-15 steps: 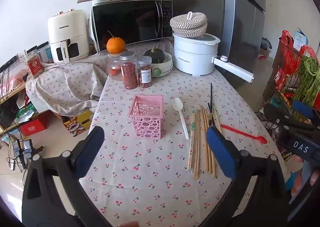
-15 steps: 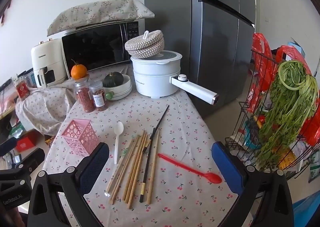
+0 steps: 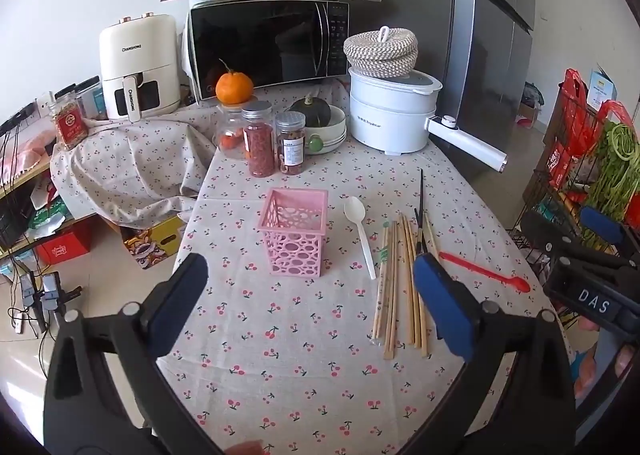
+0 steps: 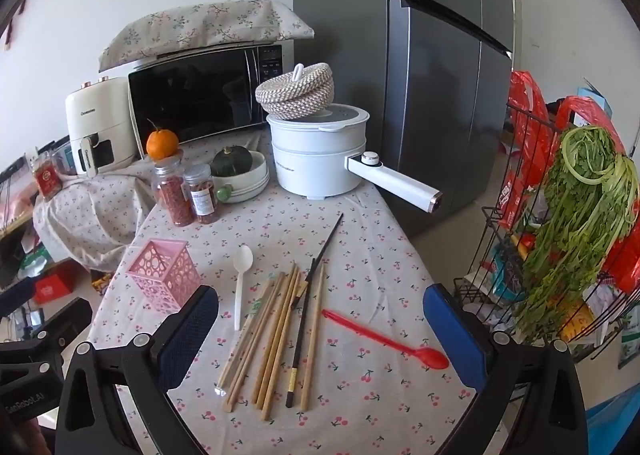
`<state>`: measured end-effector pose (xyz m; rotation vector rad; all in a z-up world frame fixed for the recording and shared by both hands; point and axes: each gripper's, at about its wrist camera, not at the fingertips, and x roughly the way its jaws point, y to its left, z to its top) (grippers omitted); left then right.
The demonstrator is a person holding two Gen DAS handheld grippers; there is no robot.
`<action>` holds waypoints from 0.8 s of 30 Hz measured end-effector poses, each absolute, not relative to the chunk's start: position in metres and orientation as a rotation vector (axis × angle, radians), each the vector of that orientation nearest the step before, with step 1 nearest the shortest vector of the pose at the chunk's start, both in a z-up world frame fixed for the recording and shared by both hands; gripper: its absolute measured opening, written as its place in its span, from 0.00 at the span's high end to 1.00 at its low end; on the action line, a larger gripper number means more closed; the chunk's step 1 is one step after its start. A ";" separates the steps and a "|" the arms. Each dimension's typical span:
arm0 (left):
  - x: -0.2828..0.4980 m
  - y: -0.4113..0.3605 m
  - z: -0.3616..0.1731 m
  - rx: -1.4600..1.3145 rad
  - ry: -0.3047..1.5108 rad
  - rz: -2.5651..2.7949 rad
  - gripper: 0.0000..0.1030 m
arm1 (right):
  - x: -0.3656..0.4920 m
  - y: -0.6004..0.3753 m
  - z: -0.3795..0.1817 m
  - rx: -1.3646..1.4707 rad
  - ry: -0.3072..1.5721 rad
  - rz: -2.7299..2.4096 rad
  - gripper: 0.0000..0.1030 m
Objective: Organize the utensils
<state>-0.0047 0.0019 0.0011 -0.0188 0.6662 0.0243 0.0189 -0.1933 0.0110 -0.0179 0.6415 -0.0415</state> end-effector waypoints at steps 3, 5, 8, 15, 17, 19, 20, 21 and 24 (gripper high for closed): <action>-0.005 0.002 0.002 -0.029 0.669 0.017 0.01 | 0.017 -0.192 0.011 -0.019 0.642 -0.041 0.00; -0.005 0.003 0.003 -0.037 0.668 0.014 0.01 | 0.016 -0.192 0.010 -0.017 0.644 -0.039 0.00; -0.004 0.005 0.003 -0.044 0.667 0.016 0.01 | 0.017 -0.192 0.010 -0.016 0.646 -0.036 0.00; -0.004 0.006 0.002 -0.053 0.669 0.013 0.01 | 0.016 -0.191 0.009 -0.015 0.646 -0.036 0.00; -0.004 0.006 0.003 -0.055 0.671 0.012 0.01 | 0.016 -0.190 0.009 -0.014 0.646 -0.036 0.00; -0.004 0.005 0.002 -0.054 0.670 0.013 0.01 | 0.016 -0.190 0.009 -0.015 0.646 -0.036 0.00; -0.004 0.005 0.002 -0.054 0.669 0.014 0.01 | 0.016 -0.190 0.009 -0.015 0.646 -0.036 0.00; -0.004 0.005 0.002 -0.055 0.670 0.013 0.01 | 0.016 -0.190 0.009 -0.015 0.646 -0.035 0.00; -0.005 0.005 0.002 -0.054 0.669 0.013 0.01 | 0.016 -0.190 0.009 -0.016 0.647 -0.035 0.00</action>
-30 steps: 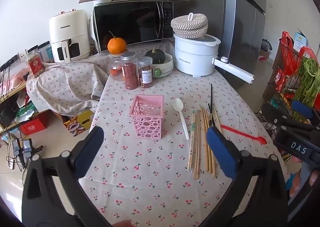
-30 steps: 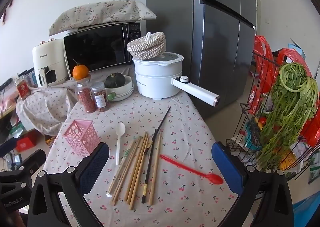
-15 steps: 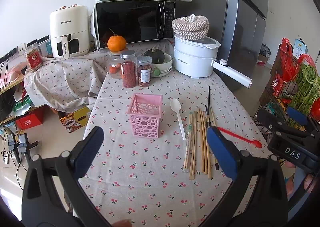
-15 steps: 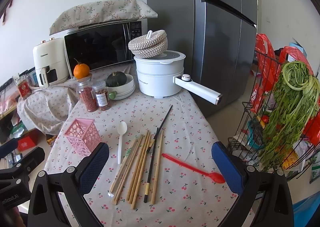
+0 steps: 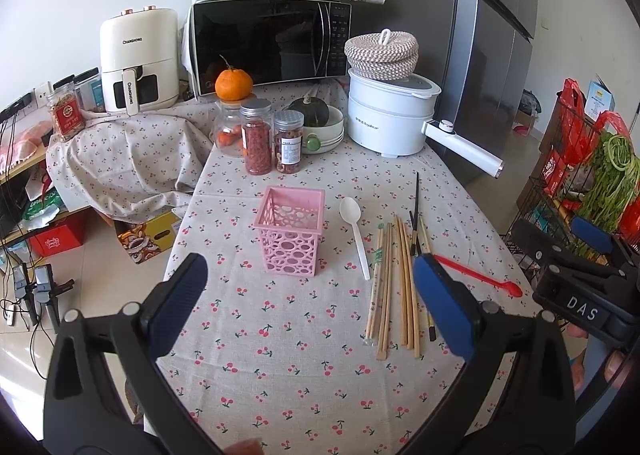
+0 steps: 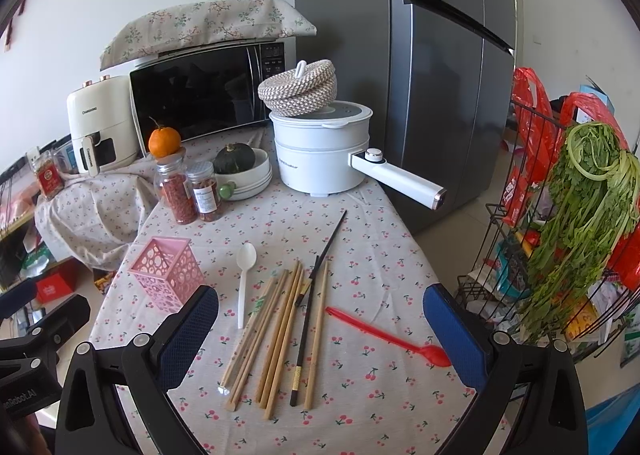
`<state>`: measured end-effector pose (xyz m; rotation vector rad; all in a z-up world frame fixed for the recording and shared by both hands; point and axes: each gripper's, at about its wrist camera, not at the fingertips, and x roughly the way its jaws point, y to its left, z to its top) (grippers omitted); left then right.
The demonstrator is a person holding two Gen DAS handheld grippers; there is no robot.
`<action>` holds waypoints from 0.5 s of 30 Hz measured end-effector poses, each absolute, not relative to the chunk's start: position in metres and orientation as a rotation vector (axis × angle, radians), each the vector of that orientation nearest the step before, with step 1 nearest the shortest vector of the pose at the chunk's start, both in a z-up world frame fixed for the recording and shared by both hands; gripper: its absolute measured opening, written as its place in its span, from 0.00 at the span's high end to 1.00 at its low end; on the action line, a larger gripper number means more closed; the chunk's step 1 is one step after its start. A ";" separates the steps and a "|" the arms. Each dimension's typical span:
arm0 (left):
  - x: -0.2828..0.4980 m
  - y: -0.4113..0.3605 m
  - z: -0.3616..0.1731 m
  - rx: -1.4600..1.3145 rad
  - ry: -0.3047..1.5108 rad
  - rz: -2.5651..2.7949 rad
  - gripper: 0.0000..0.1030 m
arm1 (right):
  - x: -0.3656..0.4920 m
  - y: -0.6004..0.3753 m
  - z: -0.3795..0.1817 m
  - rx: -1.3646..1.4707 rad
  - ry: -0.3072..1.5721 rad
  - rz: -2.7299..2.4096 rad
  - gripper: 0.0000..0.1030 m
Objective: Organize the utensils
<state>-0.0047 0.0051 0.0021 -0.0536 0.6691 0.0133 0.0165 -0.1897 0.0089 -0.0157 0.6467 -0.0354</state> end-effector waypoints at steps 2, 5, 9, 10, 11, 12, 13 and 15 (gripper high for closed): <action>-0.004 0.005 0.002 -0.053 0.670 0.012 0.01 | 0.016 -0.190 0.009 -0.015 0.647 -0.035 0.00; -0.004 0.005 0.002 -0.052 0.670 0.013 0.01 | 0.016 -0.189 0.009 -0.016 0.645 -0.037 0.00; -0.005 0.005 0.002 -0.054 0.669 0.012 0.01 | 0.016 -0.189 0.009 -0.015 0.646 -0.036 0.00; -0.005 0.005 0.002 -0.053 0.669 0.012 0.01 | 0.016 -0.189 0.009 -0.014 0.646 -0.035 0.00; -0.005 0.005 0.002 -0.052 0.669 0.012 0.01 | 0.016 -0.189 0.009 -0.015 0.647 -0.035 0.00; -0.005 0.006 0.002 -0.053 0.669 0.013 0.01 | 0.016 -0.188 0.008 -0.015 0.648 -0.034 0.00; -0.004 0.006 0.002 -0.054 0.670 0.012 0.01 | 0.016 -0.187 0.008 -0.015 0.649 -0.033 0.00; -0.005 0.006 0.002 -0.053 0.670 0.012 0.01 | 0.016 -0.185 0.008 -0.014 0.653 -0.030 0.00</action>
